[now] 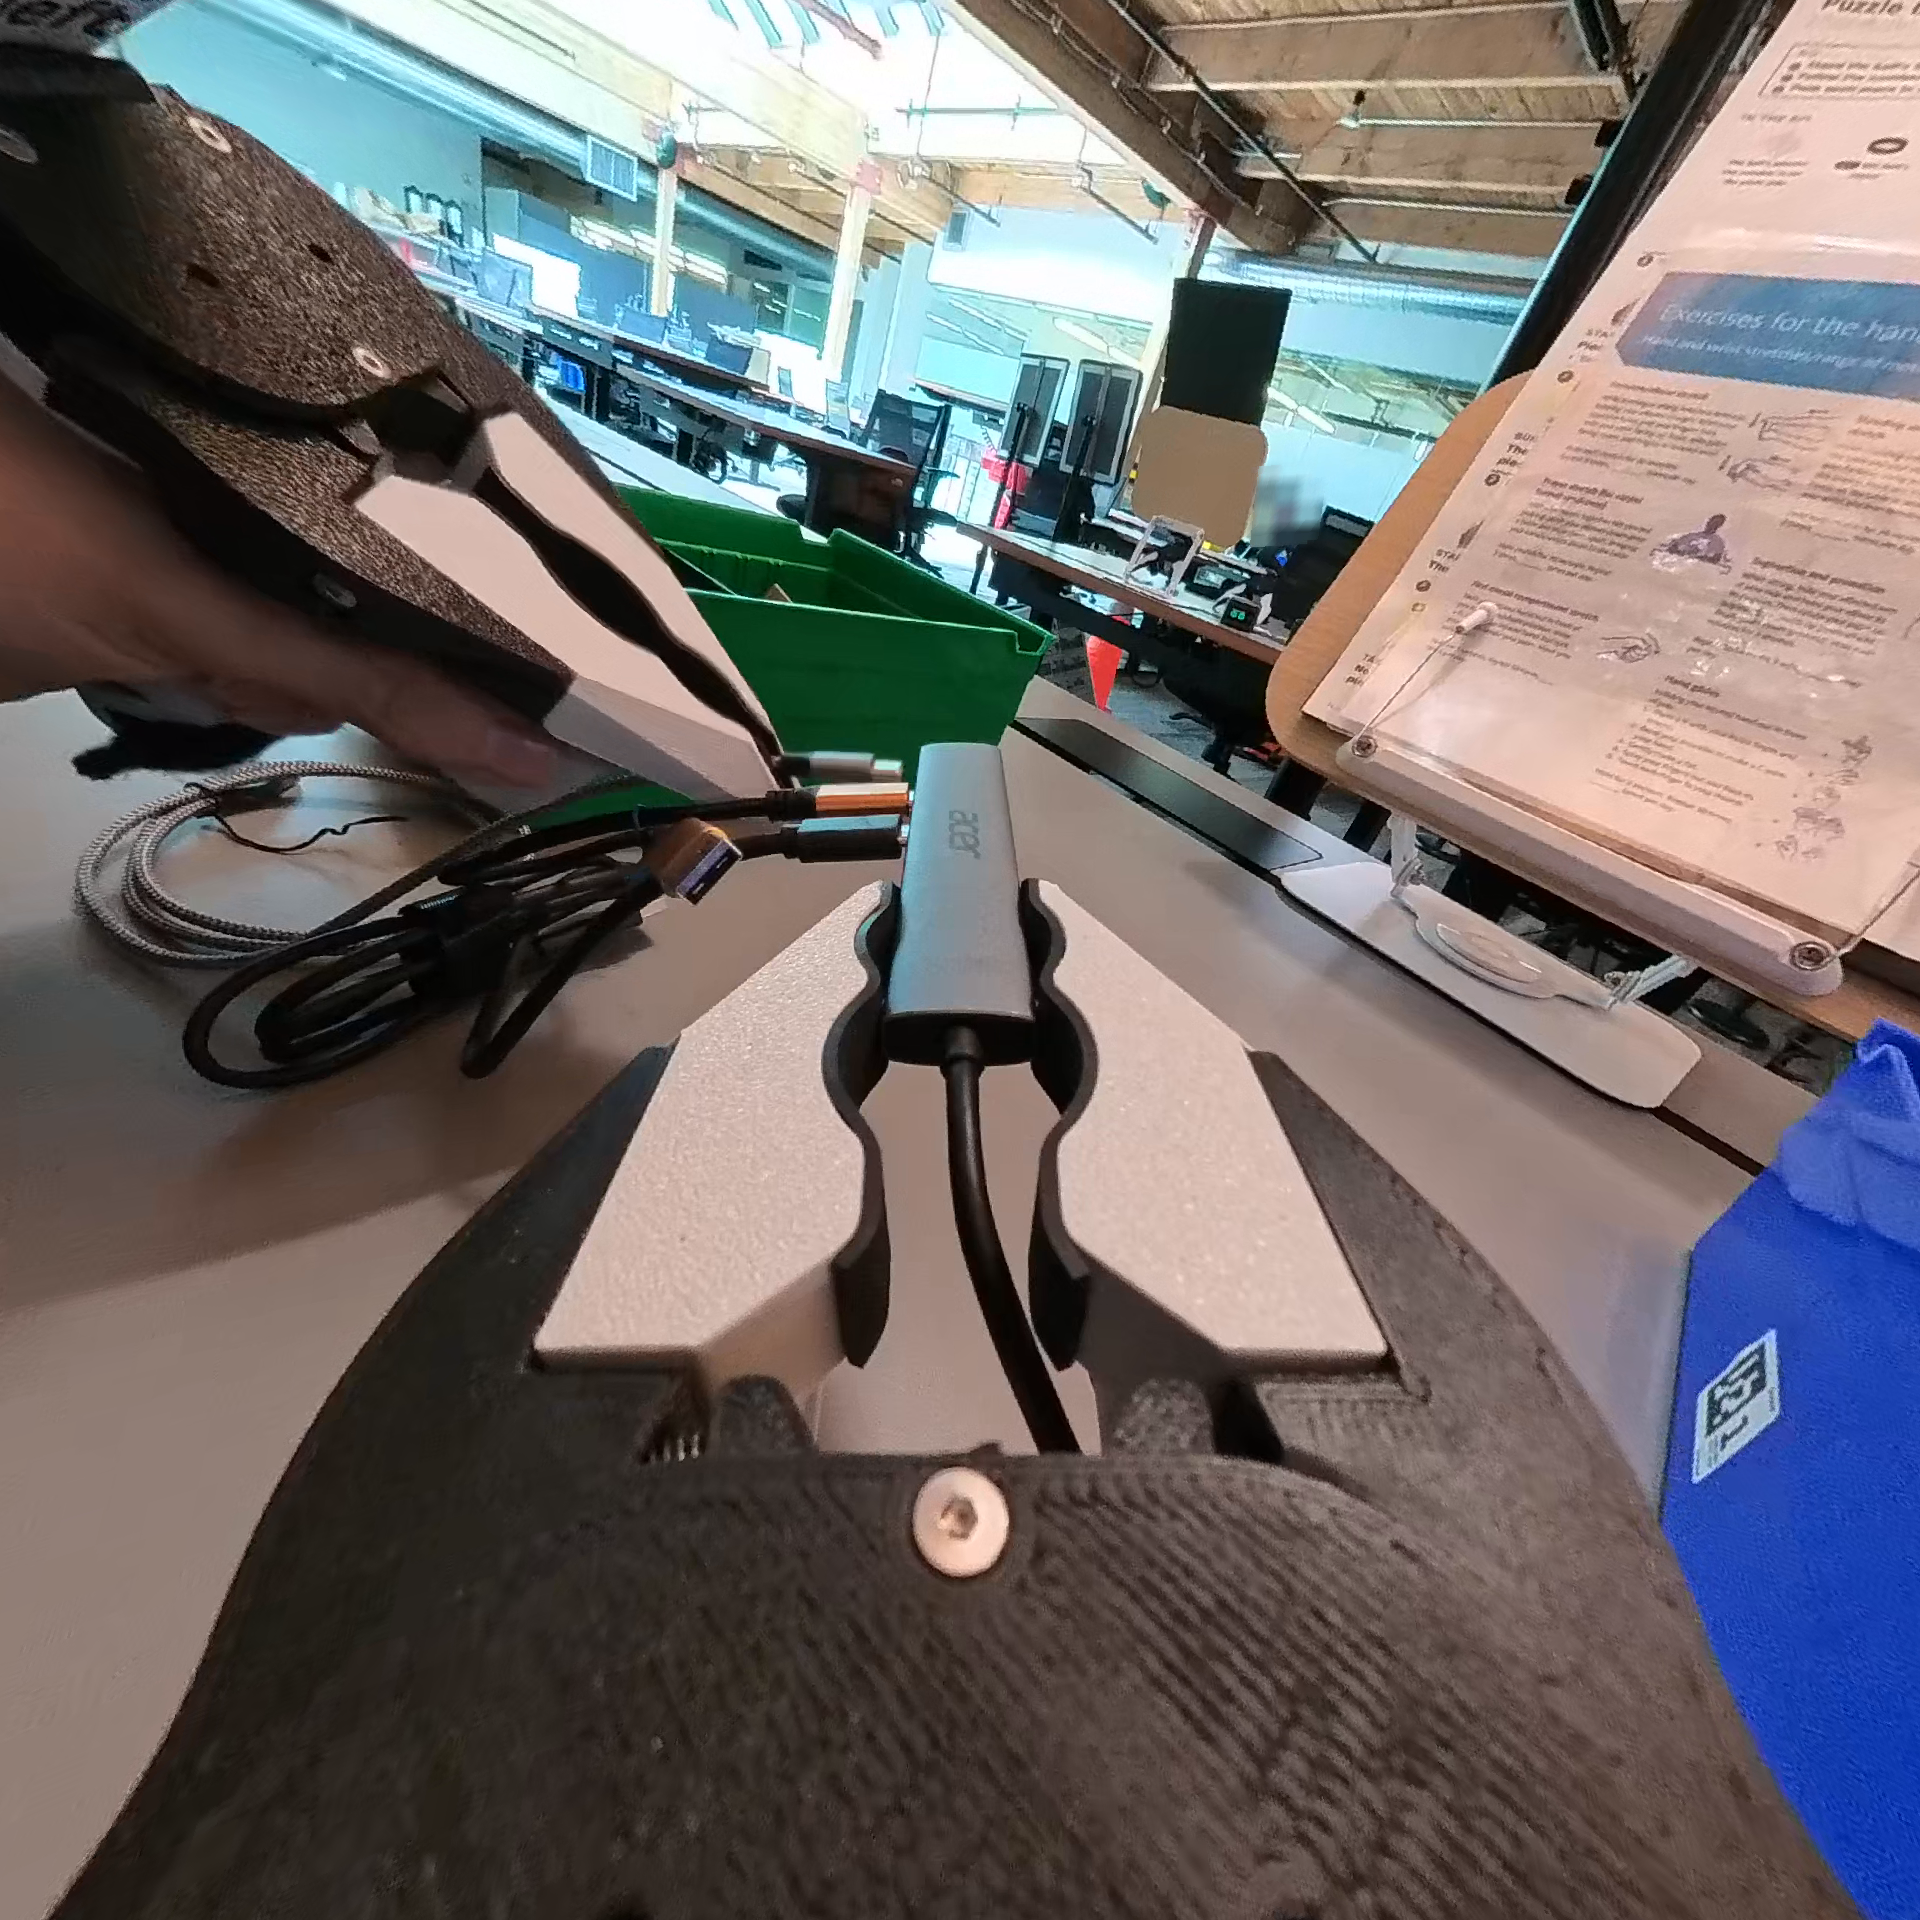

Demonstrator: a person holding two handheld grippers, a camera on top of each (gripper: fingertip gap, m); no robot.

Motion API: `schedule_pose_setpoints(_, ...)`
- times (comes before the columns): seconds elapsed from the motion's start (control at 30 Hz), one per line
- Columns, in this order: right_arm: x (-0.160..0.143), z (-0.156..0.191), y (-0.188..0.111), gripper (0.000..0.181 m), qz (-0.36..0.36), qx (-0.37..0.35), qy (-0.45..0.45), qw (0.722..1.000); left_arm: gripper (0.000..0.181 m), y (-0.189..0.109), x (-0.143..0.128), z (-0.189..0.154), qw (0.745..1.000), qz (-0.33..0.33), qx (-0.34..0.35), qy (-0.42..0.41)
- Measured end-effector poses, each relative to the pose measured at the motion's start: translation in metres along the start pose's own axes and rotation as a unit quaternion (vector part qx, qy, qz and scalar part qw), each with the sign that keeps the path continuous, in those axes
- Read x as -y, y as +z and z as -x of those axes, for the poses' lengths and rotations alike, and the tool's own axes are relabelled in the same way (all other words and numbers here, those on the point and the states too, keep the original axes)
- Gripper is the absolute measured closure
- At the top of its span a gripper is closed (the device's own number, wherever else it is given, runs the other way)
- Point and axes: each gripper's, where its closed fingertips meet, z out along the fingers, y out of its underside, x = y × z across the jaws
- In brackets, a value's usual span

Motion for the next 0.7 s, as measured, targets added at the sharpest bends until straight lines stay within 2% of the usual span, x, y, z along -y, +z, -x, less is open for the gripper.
schedule_pose_setpoints(0.47, 0.0001, 0.0049, 0.0005, 0.159, -0.002, 0.015, -0.005, 1.0, 0.181, 0.0011, 0.0006, 0.0001, 1.0, -0.002, 0.001, -0.004)
schedule_pose_setpoints(0.7, -0.0026, 0.007, 0.0002, 0.157, 0.007, 0.03, 0.0, 1.0, 0.181, 0.0018, 0.0061, -0.0022, 0.999, -0.02, 0.012, 0.026)
